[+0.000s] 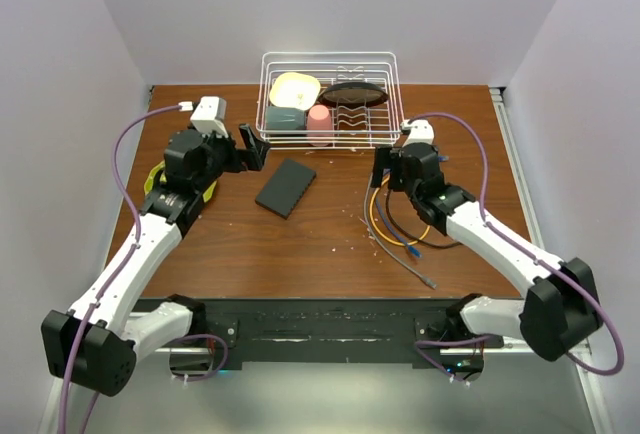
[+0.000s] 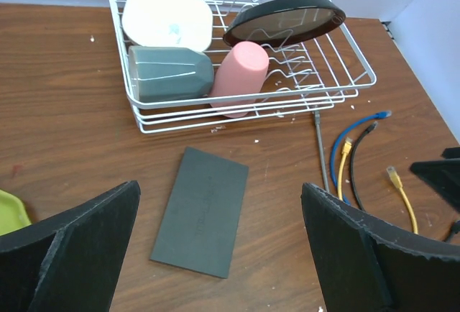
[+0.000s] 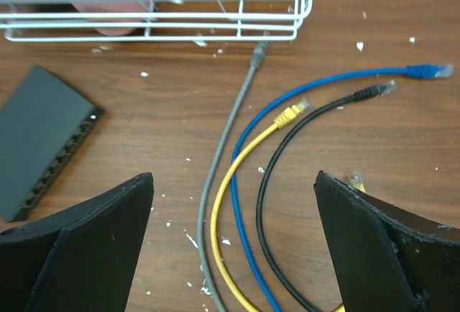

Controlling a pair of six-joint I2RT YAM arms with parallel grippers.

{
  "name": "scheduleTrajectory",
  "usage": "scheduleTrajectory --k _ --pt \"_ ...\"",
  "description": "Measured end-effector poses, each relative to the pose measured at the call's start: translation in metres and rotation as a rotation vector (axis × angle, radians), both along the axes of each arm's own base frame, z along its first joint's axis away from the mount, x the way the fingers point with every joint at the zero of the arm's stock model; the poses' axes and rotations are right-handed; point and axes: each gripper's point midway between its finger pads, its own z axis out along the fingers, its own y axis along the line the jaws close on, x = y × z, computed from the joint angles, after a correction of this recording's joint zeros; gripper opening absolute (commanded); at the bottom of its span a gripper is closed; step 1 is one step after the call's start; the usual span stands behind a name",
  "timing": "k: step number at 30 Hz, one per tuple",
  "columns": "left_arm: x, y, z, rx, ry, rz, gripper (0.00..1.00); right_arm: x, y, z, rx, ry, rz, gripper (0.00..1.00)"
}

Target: Insert the plug into the switch port

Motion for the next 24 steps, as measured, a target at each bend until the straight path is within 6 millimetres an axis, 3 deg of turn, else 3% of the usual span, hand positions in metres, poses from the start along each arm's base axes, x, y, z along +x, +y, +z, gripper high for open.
scheduleTrajectory --k 10,15,21,24 --pt "-0.005 -0.022 -0.003 -0.077 0.017 -0.106 1.00 0.004 0.013 -0.072 -0.039 0.180 -0.016 0.61" --pt "-0.005 -0.022 -0.003 -0.075 0.013 -0.113 1.00 0.005 0.017 -0.109 -0.051 0.272 -0.041 0.49" --pt "-0.005 -0.022 -0.004 -0.064 0.013 -0.115 1.00 0.012 0.023 -0.128 -0.035 0.316 -0.072 0.45" --pt "-0.005 -0.021 -0.004 -0.054 0.010 -0.113 1.00 0.014 0.026 -0.136 -0.022 0.332 -0.080 0.38"
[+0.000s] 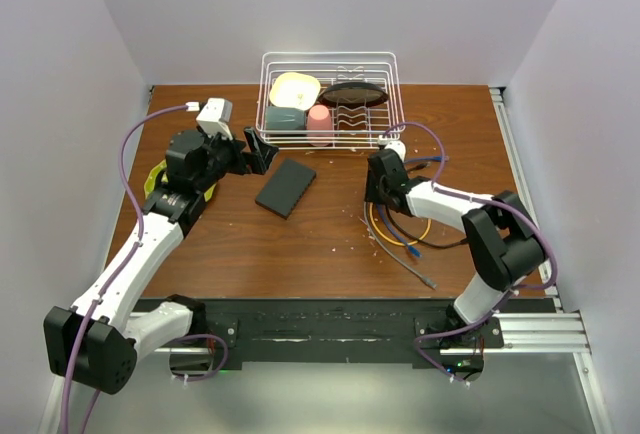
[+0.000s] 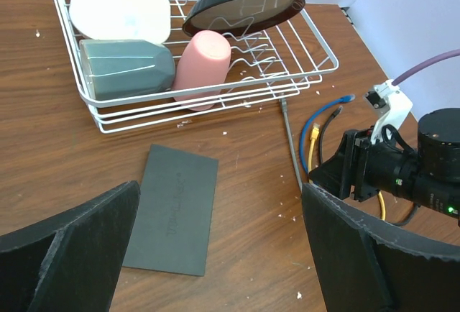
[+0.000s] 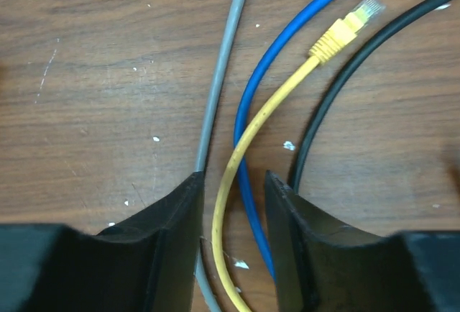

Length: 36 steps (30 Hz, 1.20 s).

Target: Insert the plug into the switch port

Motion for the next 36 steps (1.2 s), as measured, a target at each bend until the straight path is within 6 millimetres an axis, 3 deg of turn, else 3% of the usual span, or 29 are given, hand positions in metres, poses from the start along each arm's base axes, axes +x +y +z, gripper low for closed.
scheduleTrajectory --k 5,7,12,22,26,30,36 --pt "0.000 0.001 -0.001 0.006 -0.001 0.002 1.00 -0.002 0.003 -0.015 0.003 0.040 0.000 0.19" --pt "0.000 0.002 -0.001 0.011 -0.001 0.006 1.00 -0.003 0.002 -0.019 -0.001 0.047 -0.001 0.18" --pt "0.001 0.004 0.000 0.026 -0.012 0.016 1.00 0.002 0.004 -0.015 -0.002 0.039 -0.001 0.00" --pt "0.000 0.009 0.002 0.038 -0.026 0.036 1.00 0.000 0.006 -0.011 -0.009 0.037 0.040 0.00" --pt "-0.003 0.005 0.001 0.044 -0.027 0.003 1.00 -0.004 0.010 0.015 0.020 -0.004 0.097 0.00" --pt "-0.003 -0.005 -0.005 0.033 -0.011 -0.052 1.00 -0.013 0.019 0.065 0.090 -0.111 0.199 0.00" --pt "0.003 -0.025 -0.020 -0.024 0.048 -0.136 1.00 -0.044 0.043 0.115 0.212 -0.217 0.427 0.00"
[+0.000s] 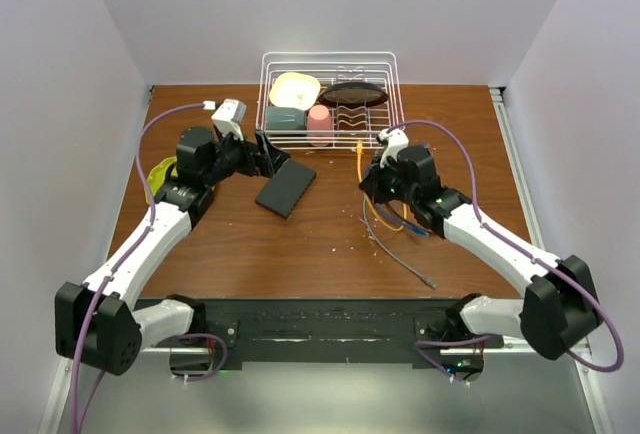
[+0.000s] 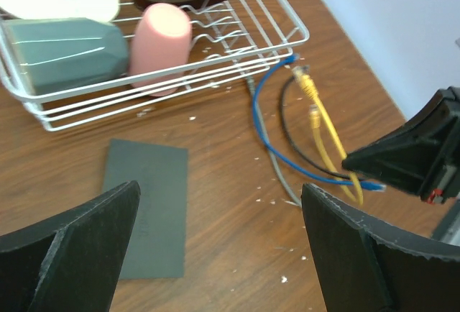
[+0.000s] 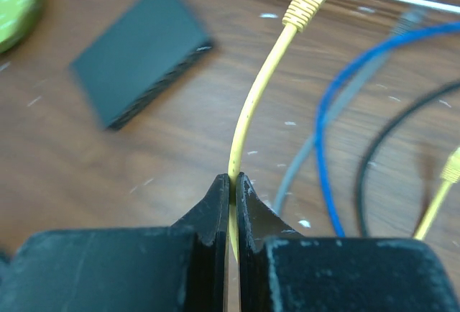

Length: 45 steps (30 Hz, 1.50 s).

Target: Insert the plug into the switch port

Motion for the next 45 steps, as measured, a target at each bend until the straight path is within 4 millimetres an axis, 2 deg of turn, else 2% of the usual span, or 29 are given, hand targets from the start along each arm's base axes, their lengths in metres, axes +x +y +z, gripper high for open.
scheduleTrajectory --k 8,12,20,26,29,33,34,35,37,38,41,42,43,45 --pt "-0.001 -0.029 0.006 -0.155 0.017 -0.125 1.00 -0.059 0.051 0.025 0.106 -0.054 0.406 0.00" --pt "-0.007 -0.043 0.005 -0.241 0.032 -0.200 0.97 -0.080 0.067 0.033 0.155 -0.055 0.525 0.00" --pt "-0.012 -0.060 0.006 -0.290 0.053 -0.256 0.91 -0.094 0.078 0.056 0.219 -0.109 0.599 0.00" --pt "-0.018 -0.072 0.001 -0.292 0.075 -0.292 0.82 -0.098 0.080 0.059 0.236 -0.108 0.615 0.00" --pt "-0.020 -0.078 -0.005 -0.290 0.092 -0.313 0.70 -0.098 0.081 0.060 0.240 -0.111 0.616 0.00" --pt "-0.024 -0.086 -0.007 -0.292 0.100 -0.356 0.59 -0.100 0.081 0.063 0.248 -0.110 0.612 0.00" --pt "-0.025 -0.087 -0.007 -0.293 0.100 -0.364 0.50 -0.100 0.081 0.065 0.252 -0.113 0.611 0.00" --pt "-0.025 -0.088 -0.007 -0.295 0.101 -0.368 0.29 -0.100 0.081 0.067 0.257 -0.117 0.611 0.00" --pt "-0.027 -0.089 -0.003 -0.309 0.099 -0.380 0.07 -0.101 0.081 0.069 0.261 -0.120 0.611 0.00" --pt "-0.026 -0.089 0.001 -0.317 0.086 -0.380 0.00 -0.102 0.081 0.067 0.258 -0.110 0.612 0.00" --pt "-0.031 -0.093 0.014 -0.352 0.061 -0.418 0.00 -0.101 0.080 0.060 0.246 -0.087 0.601 0.02" --pt "-0.032 -0.094 0.017 -0.358 0.054 -0.427 0.00 -0.100 0.080 0.058 0.242 -0.079 0.597 0.08" --pt "-0.033 -0.095 0.019 -0.362 0.048 -0.433 0.00 -0.100 0.080 0.057 0.241 -0.076 0.593 0.23" --pt "-0.033 -0.095 0.021 -0.366 0.043 -0.434 0.00 -0.097 0.079 0.057 0.236 -0.078 0.579 0.41"
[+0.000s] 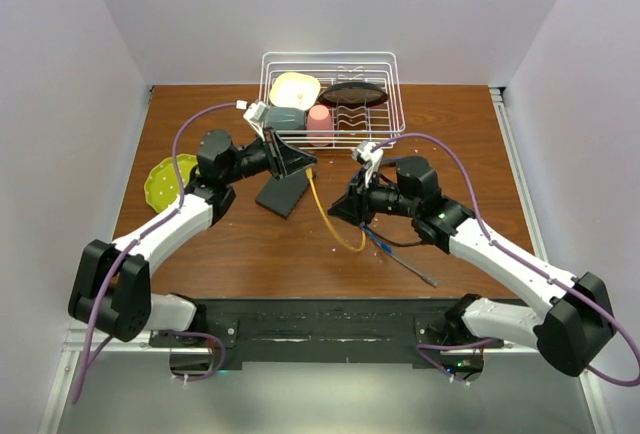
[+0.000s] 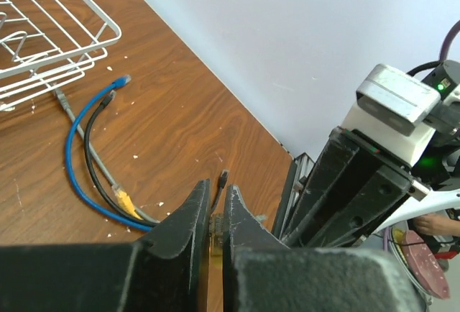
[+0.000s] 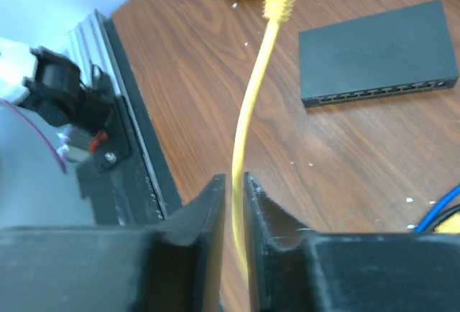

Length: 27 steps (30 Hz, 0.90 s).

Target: Insert the plug into the switch port

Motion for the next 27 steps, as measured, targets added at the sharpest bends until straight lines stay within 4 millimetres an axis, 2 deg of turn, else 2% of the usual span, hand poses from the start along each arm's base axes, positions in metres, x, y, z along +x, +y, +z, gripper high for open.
scheduleTrajectory --k 1,2,5,7,9,13,18,22,27 --pt "-0.001 0.000 0.001 0.000 -0.001 0.001 0.00 0.001 0.000 0.002 0.002 -0.002 -0.008 0.49" --pt "-0.002 0.001 0.004 -0.001 -0.005 0.004 0.00 0.003 0.000 0.003 0.002 -0.007 -0.017 0.62" --pt "-0.007 0.005 0.017 -0.010 -0.037 0.020 0.00 0.007 -0.002 0.011 0.007 -0.036 -0.045 0.75" --pt "-0.013 0.010 0.035 -0.027 -0.077 0.037 0.00 0.008 -0.002 0.015 0.011 -0.053 -0.058 0.79" --pt "-0.016 0.012 0.044 -0.037 -0.100 0.044 0.00 0.005 0.002 0.017 0.011 -0.065 -0.053 0.83" --pt "-0.021 0.016 0.057 -0.053 -0.133 0.061 0.00 -0.009 0.017 0.014 -0.006 -0.077 -0.021 0.87" --pt "-0.021 0.016 0.056 -0.055 -0.120 0.063 0.00 -0.014 0.038 0.006 -0.041 -0.088 -0.036 0.87" --pt "-0.023 0.016 0.059 -0.069 -0.110 0.055 0.00 0.004 0.040 -0.014 -0.099 -0.073 -0.160 0.83" --pt "-0.032 0.014 0.069 -0.095 -0.125 0.020 0.00 0.039 0.022 -0.035 -0.181 -0.054 -0.404 0.82"
